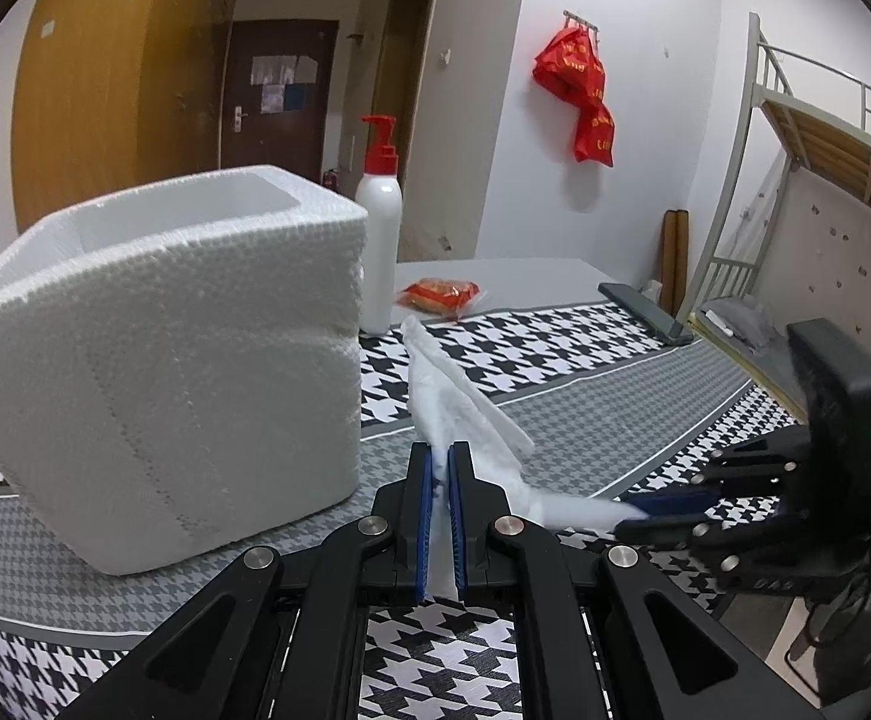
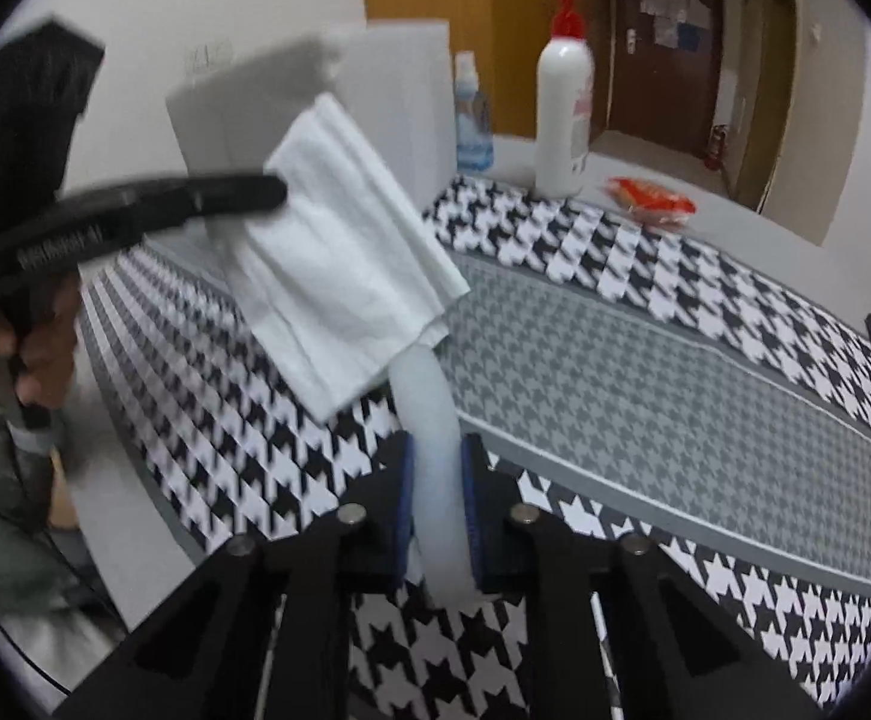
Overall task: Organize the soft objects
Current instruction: 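Lift the towel with the left tool while the right tool carries the roll toward the foam box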
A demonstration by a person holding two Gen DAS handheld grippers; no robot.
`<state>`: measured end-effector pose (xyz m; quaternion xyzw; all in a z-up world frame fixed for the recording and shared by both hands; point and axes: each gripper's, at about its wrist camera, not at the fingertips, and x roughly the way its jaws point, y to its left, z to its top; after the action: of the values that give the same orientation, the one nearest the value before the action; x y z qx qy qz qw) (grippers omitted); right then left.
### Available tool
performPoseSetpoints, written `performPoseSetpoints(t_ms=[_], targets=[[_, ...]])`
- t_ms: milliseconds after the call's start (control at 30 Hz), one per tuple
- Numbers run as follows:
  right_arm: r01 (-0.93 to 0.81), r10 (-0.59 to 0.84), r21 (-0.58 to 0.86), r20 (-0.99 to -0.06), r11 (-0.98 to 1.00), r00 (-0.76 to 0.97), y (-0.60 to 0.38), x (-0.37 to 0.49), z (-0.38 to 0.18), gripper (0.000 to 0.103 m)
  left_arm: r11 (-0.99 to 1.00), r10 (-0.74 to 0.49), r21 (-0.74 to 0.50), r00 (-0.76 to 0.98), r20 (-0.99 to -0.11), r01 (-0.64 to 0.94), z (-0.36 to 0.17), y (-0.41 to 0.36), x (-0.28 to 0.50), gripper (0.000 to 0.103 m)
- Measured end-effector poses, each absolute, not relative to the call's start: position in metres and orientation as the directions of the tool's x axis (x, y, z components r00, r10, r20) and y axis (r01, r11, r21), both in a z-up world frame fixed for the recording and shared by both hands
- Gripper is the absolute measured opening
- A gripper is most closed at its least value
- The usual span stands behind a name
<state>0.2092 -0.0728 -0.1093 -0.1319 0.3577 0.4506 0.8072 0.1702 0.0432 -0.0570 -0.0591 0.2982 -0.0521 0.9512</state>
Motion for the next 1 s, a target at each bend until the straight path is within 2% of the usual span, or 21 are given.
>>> performPoseSetpoints(t_ms=[433, 1000], targets=[[-0.779, 0.706, 0.192, -0.587, 0.597, 0.396, -0.098, 0.2, -0.081, 0.019, 0.991, -0.1, -0.129, 0.857, -0.506, 0.039, -0.037, 0.049, 0.145, 0.006], [-0.807, 0.758, 0.211, -0.529, 0.552, 0.38, -0.08, 0.181, -0.064, 0.019, 0.993, 0.001, -0.106, 0.875, -0.484, -0.059, -0.024, 0.066, 0.113, 0.006]])
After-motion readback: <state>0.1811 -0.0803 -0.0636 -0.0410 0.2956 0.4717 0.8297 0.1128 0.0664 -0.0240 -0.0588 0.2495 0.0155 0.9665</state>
